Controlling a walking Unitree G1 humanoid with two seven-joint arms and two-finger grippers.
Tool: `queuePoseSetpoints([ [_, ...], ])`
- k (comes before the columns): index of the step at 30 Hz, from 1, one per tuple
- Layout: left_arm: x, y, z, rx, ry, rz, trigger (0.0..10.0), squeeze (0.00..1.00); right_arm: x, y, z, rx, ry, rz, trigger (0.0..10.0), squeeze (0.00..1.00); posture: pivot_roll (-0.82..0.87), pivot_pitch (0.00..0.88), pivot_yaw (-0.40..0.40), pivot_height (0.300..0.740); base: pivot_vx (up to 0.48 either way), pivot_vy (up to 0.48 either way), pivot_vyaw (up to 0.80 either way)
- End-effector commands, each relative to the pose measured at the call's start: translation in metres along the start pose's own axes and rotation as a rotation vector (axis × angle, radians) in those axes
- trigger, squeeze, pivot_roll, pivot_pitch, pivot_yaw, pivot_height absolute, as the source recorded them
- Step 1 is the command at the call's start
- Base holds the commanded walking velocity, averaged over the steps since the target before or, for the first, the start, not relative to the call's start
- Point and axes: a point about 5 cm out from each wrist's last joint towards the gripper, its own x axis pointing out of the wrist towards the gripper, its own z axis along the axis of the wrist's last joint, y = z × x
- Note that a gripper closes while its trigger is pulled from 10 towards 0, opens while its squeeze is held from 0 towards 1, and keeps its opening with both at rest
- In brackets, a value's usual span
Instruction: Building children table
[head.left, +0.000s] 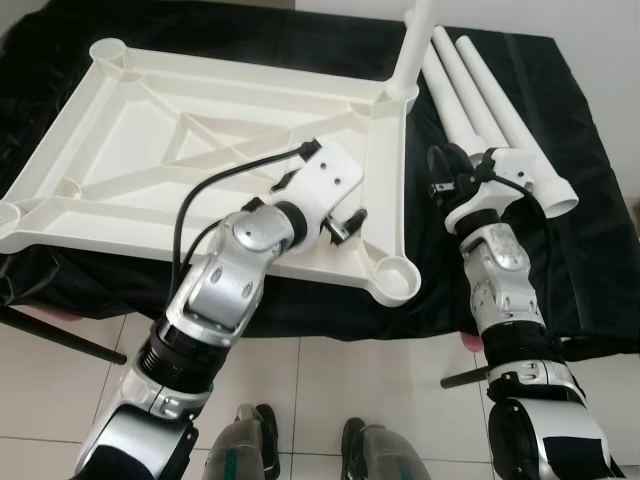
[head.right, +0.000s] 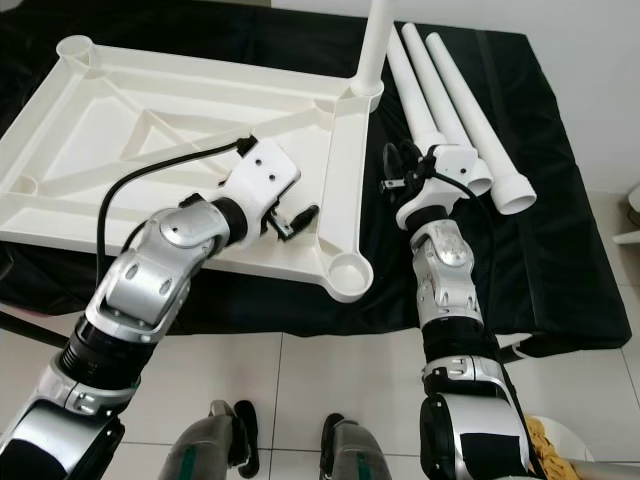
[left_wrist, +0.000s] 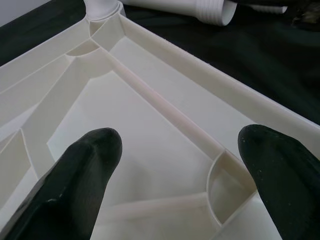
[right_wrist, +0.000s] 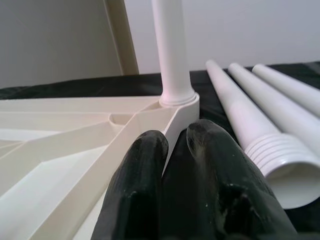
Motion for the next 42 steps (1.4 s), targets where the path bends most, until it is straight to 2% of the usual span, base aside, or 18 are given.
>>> queuePoseSetpoints([
  [1, 0.002, 0.009, 0.002, 0.006, -0.016, 0.086, 10.0, 0.00, -0.005, 0.002, -0.005, 0.018, 0.016, -0.002, 10.0, 0.00, 0.00, 0.167, -0.010, 0.740, 0.000, 0.000, 0.00],
  [3, 0.002, 0.012, 0.003, 0.013, -0.025, 0.095, 10.0, 0.00, -0.006, 0.003, -0.004, 0.023, 0.013, -0.001, 10.0, 0.00, 0.00, 0.165, -0.010, 0.740, 0.000, 0.000, 0.00],
  [4, 0.003, 0.020, 0.006, -0.017, -0.053, 0.124, 10.0, 0.00, -0.007, 0.001, -0.002, 0.017, 0.005, -0.008, 10.0, 1.00, 0.00, 0.155, -0.013, 0.740, 0.000, 0.000, 0.00],
  [6, 0.003, 0.020, 0.006, -0.017, -0.053, 0.124, 10.0, 0.00, -0.007, 0.001, -0.002, 0.017, 0.005, -0.008, 10.0, 1.00, 0.00, 0.155, -0.013, 0.740, 0.000, 0.000, 0.00],
  [8, 0.004, 0.033, 0.012, -0.088, -0.111, 0.179, 10.0, 0.00, -0.008, -0.002, 0.000, 0.006, -0.005, -0.023, 10.0, 1.00, 0.00, 0.141, -0.018, 0.740, 0.000, 0.000, 0.00],
  [9, 0.004, 0.033, 0.012, -0.088, -0.111, 0.179, 10.0, 0.00, -0.008, -0.002, 0.000, 0.006, -0.005, -0.023, 10.0, 1.00, 0.00, 0.141, -0.018, 0.740, 0.000, 0.000, 0.00],
  [11, 0.008, 0.043, 0.014, -0.166, -0.168, 0.223, 10.0, 0.00, -0.009, -0.006, 0.004, 0.011, -0.016, -0.041, 10.0, 1.00, 0.00, 0.133, -0.020, 0.740, 0.000, 0.000, 0.00],
  [12, 0.008, 0.043, 0.014, -0.166, -0.168, 0.223, 10.0, 0.00, -0.009, -0.006, 0.004, 0.011, -0.016, -0.041, 10.0, 1.00, 0.00, 0.133, -0.020, 0.740, 0.000, 0.000, 0.00],
  [17, 0.017, 0.056, -0.003, -0.278, -0.173, 0.291, 10.0, 0.00, -0.011, -0.012, 0.006, -0.025, -0.017, -0.079, 10.0, 1.00, -0.01, 0.119, -0.013, 0.740, 0.000, 0.000, 0.00],
  [22, 0.019, 0.058, -0.006, -0.252, -0.163, 0.299, 10.0, 0.00, -0.012, -0.016, 0.006, -0.042, -0.005, -0.112, 10.0, 1.00, -0.02, 0.118, -0.009, 0.740, 0.000, 0.000, 0.00],
  [23, 0.019, 0.057, -0.006, -0.226, -0.164, 0.290, 10.0, 0.00, -0.011, -0.020, 0.004, -0.049, 0.011, -0.138, 10.0, 0.00, -0.02, 0.119, -0.004, 0.740, 0.000, 0.000, 0.00],
  [25, 0.020, 0.057, -0.005, -0.194, -0.170, 0.286, 10.0, 0.00, -0.011, -0.023, 0.003, -0.051, 0.026, -0.158, 10.0, 0.00, -0.02, 0.120, 0.002, 0.740, 0.000, 0.000, 0.00],
  [29, 0.018, 0.052, 0.004, -0.144, -0.216, 0.244, 10.0, 0.00, -0.012, -0.026, -0.004, 0.020, 0.068, -0.205, 10.0, 0.00, -0.02, 0.120, 0.009, 0.740, 0.000, 0.000, 0.00],
  [33, 0.015, 0.044, 0.006, -0.147, -0.235, 0.208, 10.0, 0.00, -0.015, -0.024, -0.011, 0.093, 0.087, -0.219, 10.0, 0.00, -0.02, 0.123, 0.014, 0.740, 0.000, 0.000, 0.00],
  [35, 0.011, 0.031, 0.007, -0.172, -0.250, 0.140, 10.0, 0.00, -0.014, -0.020, -0.018, 0.167, 0.096, -0.223, 10.0, 0.00, -0.01, 0.137, 0.015, 0.740, 0.000, 0.000, 0.00],
  [37, 0.011, 0.031, 0.007, -0.172, -0.250, 0.140, 10.0, 0.00, -0.014, -0.020, -0.018, 0.167, 0.096, -0.223, 10.0, 0.00, -0.01, 0.137, 0.015, 0.740, 0.000, 0.000, 0.00],
  [38, 0.009, 0.026, 0.008, -0.195, -0.258, 0.110, 10.0, 0.00, -0.012, -0.019, -0.020, 0.188, 0.097, -0.229, 10.0, 0.00, -0.01, 0.137, 0.015, 0.740, 0.000, 0.000, 0.00],
  [42, 0.005, 0.015, 0.011, -0.193, -0.272, 0.048, 10.0, 0.00, -0.003, -0.021, -0.022, 0.227, 0.105, -0.256, 10.0, 0.00, 0.01, 0.156, 0.009, 0.740, 0.000, 0.000, 0.00],
])
